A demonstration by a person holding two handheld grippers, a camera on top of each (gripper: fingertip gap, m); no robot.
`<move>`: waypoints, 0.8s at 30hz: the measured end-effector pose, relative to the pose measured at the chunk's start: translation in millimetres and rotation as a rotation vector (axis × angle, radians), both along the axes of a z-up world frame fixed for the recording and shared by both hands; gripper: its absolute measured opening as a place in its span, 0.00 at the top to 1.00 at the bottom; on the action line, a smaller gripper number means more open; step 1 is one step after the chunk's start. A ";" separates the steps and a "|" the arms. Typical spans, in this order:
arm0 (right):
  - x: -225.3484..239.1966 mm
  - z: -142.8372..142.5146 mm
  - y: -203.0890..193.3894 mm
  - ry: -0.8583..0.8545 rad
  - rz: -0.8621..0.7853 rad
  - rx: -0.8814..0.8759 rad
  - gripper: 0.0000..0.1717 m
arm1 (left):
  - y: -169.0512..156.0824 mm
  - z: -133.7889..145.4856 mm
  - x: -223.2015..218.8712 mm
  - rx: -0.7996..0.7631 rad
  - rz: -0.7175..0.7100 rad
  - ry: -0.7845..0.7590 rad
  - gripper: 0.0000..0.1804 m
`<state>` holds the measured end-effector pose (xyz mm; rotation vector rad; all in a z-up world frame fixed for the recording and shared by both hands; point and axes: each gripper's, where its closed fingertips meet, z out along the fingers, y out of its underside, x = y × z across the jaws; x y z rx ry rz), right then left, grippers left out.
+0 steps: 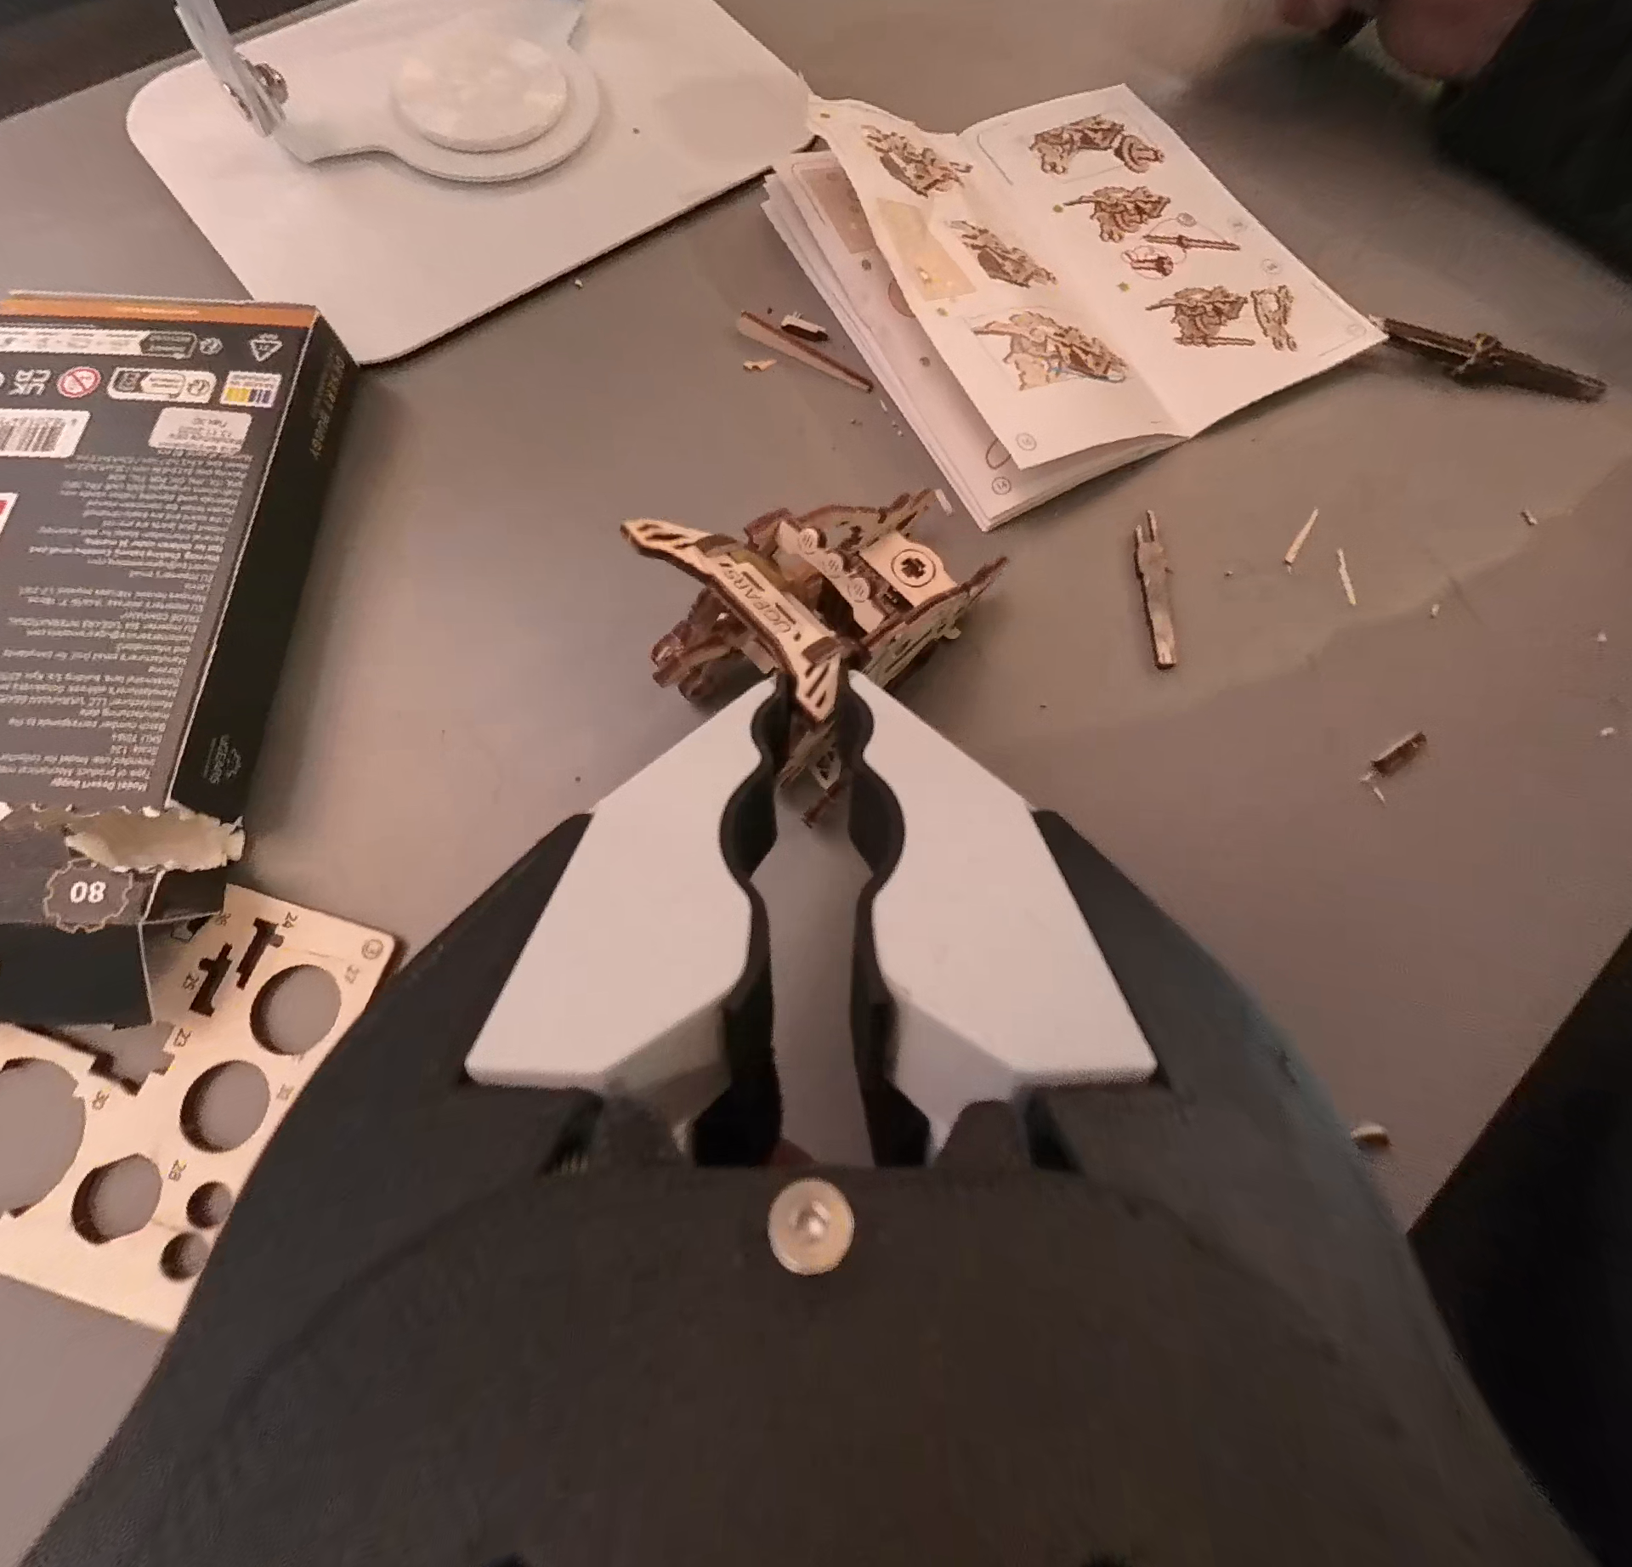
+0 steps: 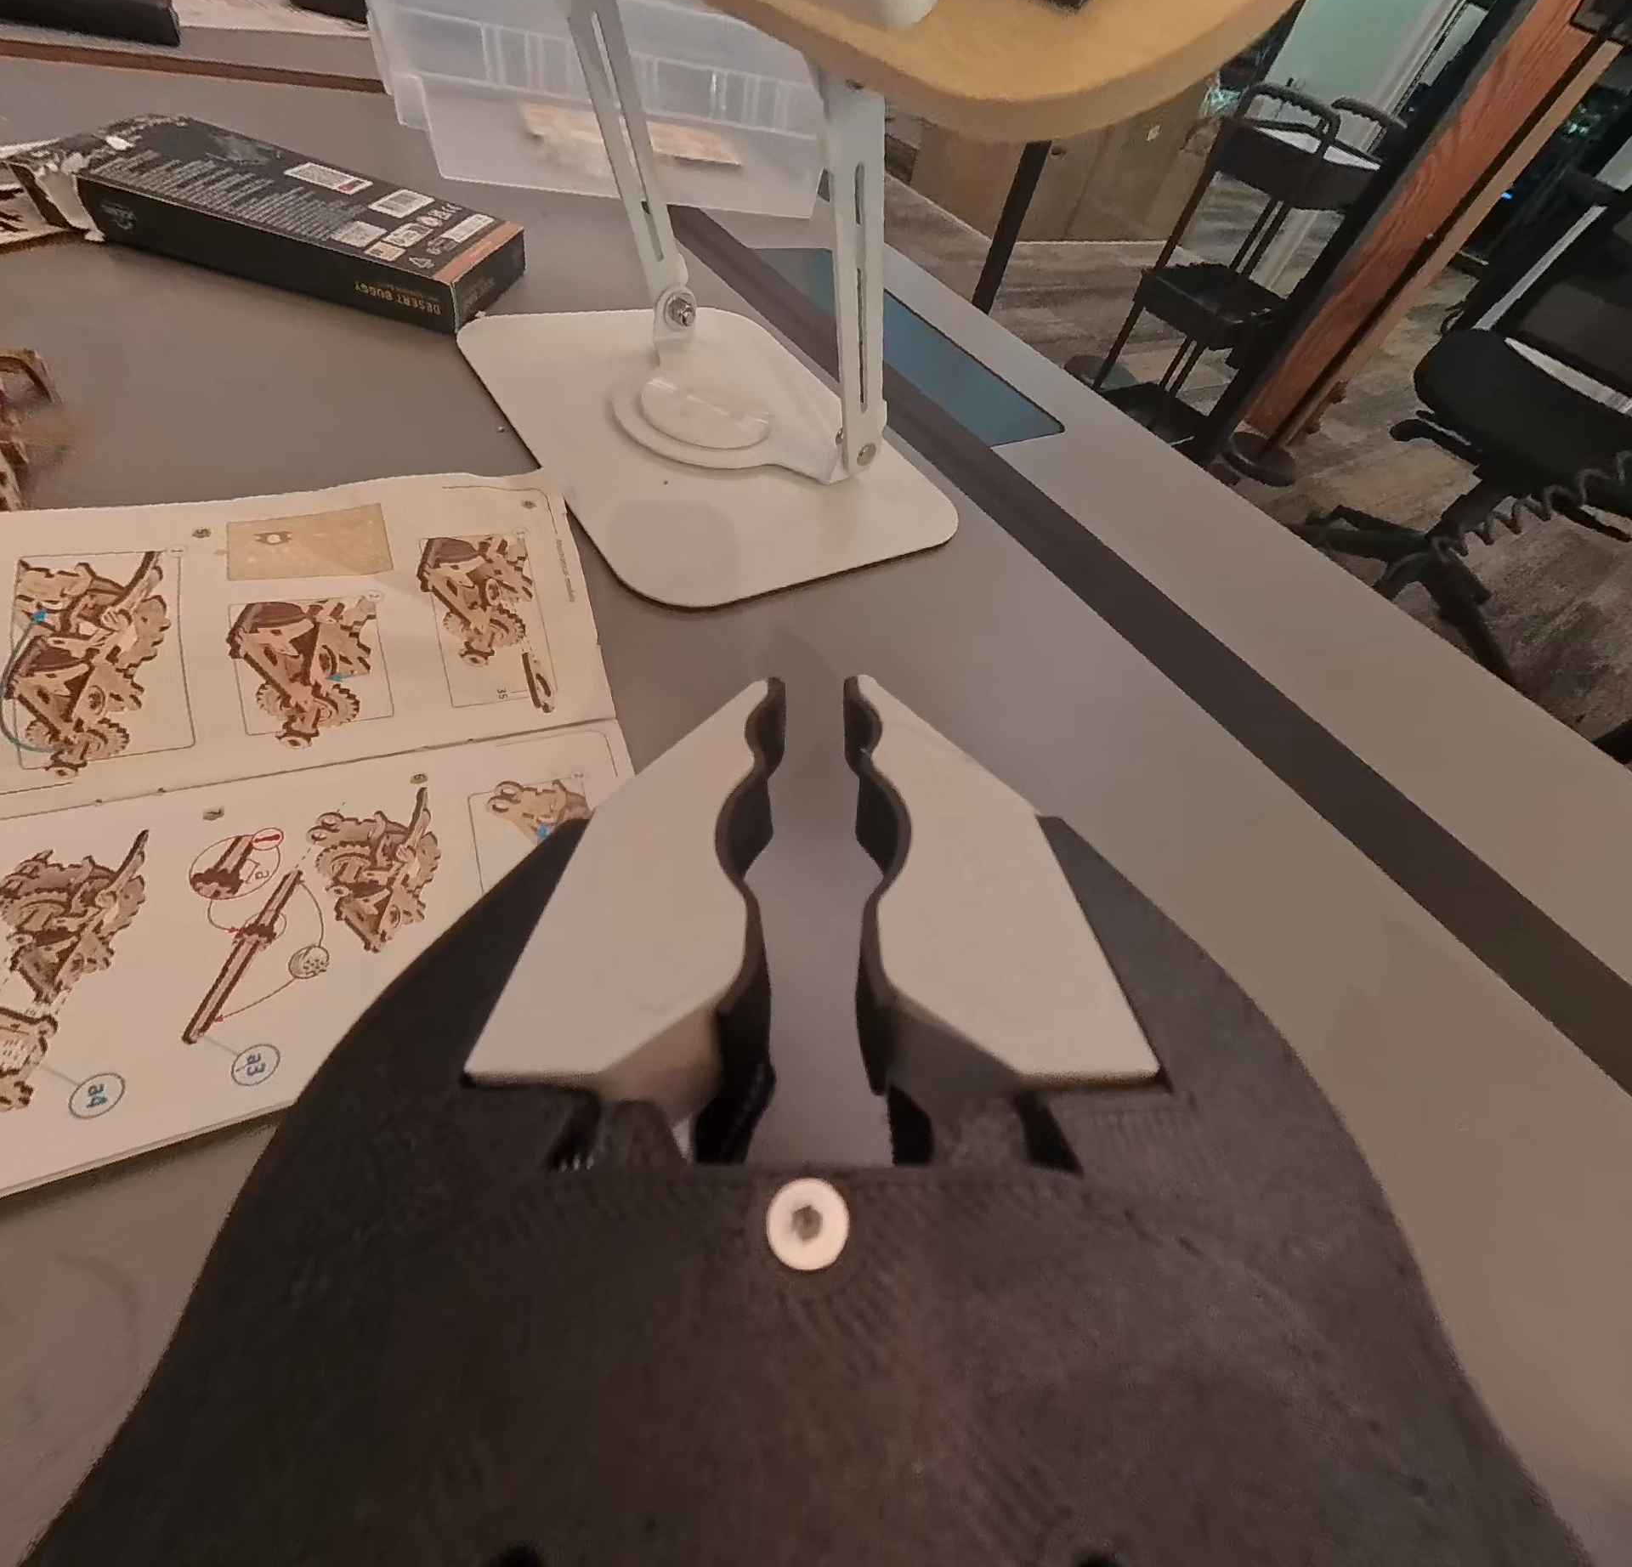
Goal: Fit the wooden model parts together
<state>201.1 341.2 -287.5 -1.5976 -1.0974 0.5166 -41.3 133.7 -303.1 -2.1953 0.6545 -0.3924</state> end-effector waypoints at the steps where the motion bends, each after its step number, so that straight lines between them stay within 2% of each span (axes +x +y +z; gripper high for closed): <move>1: 0.6 -0.4 -0.8 0.003 0.001 -0.004 0.94 | -3.2 -0.2 -0.2 -0.005 -0.015 -0.004 0.96; 6: 1.4 4.2 -10.1 0.008 0.025 0.008 0.94 | -24.7 1.3 4.4 -0.023 -0.115 -0.026 0.96; 12: -10.1 22.5 -41.3 0.001 0.067 0.004 0.86 | -44.9 4.6 10.4 -0.044 -0.199 -0.055 0.96; 15: -20.5 31.6 -73.4 -0.034 0.092 0.005 0.82 | -50.2 11.7 6.2 -0.039 -0.216 -0.085 0.81; 19: -44.6 36.1 -133.4 -0.065 0.170 -0.048 0.77 | -49.1 23.6 -6.6 0.000 -0.228 -0.088 0.70; 24: -104.2 14.0 -215.3 -0.142 0.335 -0.176 0.70 | -38.5 16.1 -2.4 0.062 -0.280 0.022 0.56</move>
